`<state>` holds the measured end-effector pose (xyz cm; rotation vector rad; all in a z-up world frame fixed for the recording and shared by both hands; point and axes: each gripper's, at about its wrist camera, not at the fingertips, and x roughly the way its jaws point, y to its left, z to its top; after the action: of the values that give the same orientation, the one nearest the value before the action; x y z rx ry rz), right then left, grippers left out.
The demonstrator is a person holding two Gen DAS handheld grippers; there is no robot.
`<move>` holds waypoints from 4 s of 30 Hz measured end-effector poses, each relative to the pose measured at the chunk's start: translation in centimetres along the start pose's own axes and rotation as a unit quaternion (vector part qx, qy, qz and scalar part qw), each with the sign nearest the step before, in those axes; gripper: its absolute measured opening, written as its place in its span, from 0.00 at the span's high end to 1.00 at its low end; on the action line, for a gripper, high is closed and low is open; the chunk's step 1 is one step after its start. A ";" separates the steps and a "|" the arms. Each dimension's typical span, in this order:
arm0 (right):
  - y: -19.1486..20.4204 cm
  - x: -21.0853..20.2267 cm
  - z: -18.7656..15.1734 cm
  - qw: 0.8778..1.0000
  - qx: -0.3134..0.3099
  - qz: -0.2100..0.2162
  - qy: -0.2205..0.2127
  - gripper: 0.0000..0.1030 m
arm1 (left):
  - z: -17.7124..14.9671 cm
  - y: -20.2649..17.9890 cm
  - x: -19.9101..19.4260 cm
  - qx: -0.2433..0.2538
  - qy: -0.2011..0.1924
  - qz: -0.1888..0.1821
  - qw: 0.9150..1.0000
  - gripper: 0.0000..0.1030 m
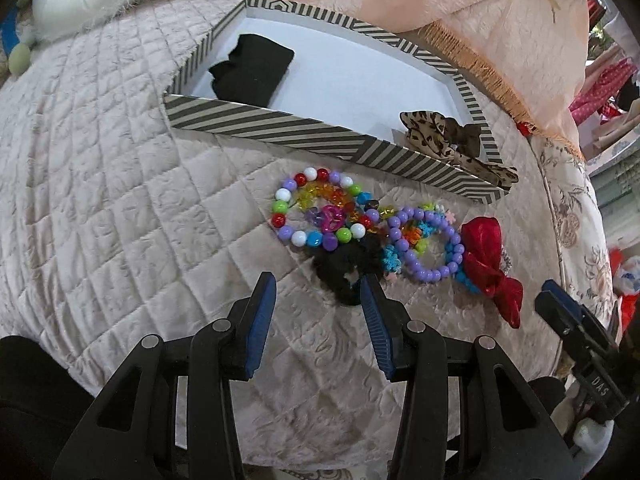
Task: Organize jewelry
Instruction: 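Move the right gripper to the red satin bow and grasp it, then grasp the black scrunchie with the left gripper while the right gripper lifts the red bow, then place the black scrunchie and red bow into the tray, opening both grippers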
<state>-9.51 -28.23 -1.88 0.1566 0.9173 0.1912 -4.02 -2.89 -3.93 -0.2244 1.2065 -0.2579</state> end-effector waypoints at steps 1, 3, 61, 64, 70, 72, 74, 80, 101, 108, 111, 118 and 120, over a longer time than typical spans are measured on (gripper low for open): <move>0.2 0.4 0.0 1.000 -0.009 0.006 0.004 0.48 | 0.1 0.0 0.2 0.000 0.000 0.000 1.000 0.58; 0.8 1.2 -0.1 0.999 -0.030 0.015 0.011 0.48 | 0.2 -0.1 0.6 -0.001 0.001 -0.001 1.000 0.58; 4.2 -3.0 6.7 0.990 -0.078 0.073 -0.091 0.87 | 5.8 -2.9 -7.1 0.073 -0.112 0.024 0.991 0.93; 4.2 -2.2 7.7 0.991 -0.077 0.071 -0.088 0.87 | 6.7 -3.0 -6.6 0.077 -0.117 0.034 0.990 0.93; 4.0 0.0 10.2 0.992 -0.077 0.064 -0.078 0.87 | 8.7 -3.4 -4.9 0.085 -0.119 0.052 0.988 0.93; 4.0 0.9 11.2 0.992 -0.081 0.062 -0.074 0.87 | 9.4 -3.5 -4.1 0.086 -0.118 0.058 0.988 0.93; 3.9 1.8 12.2 0.992 -0.083 0.060 -0.071 0.87 | 10.3 -3.5 -3.3 0.084 -0.114 0.060 0.988 0.93; 3.0 5.4 15.0 0.995 -0.077 0.048 -0.049 0.87 | 12.5 -3.5 -0.9 0.071 -0.100 0.055 0.991 0.93; -2.4 16.5 17.4 0.999 -0.026 -0.021 0.025 0.87 | 13.3 -1.7 6.4 0.054 -0.040 0.077 0.995 0.92; -2.2 15.2 17.4 1.000 -0.020 0.013 0.012 0.59 | 13.2 -1.8 6.1 0.053 -0.048 0.076 0.995 0.86; -2.1 13.7 17.0 1.000 -0.018 0.023 0.003 0.59 | 13.1 -1.9 5.6 0.050 -0.050 0.077 0.995 0.69; -0.9 9.4 15.5 0.999 -0.019 0.028 -0.027 0.59 | 12.1 -2.8 3.7 0.065 -0.068 0.086 0.992 0.64; -0.8 8.6 15.2 0.999 -0.016 0.026 -0.033 0.59 | 11.7 -3.0 2.8 0.067 -0.080 0.094 0.990 0.64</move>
<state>7.77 -27.79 0.41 0.1572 0.8439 0.2473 7.67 -6.20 -1.52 -0.0139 1.0397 -0.1525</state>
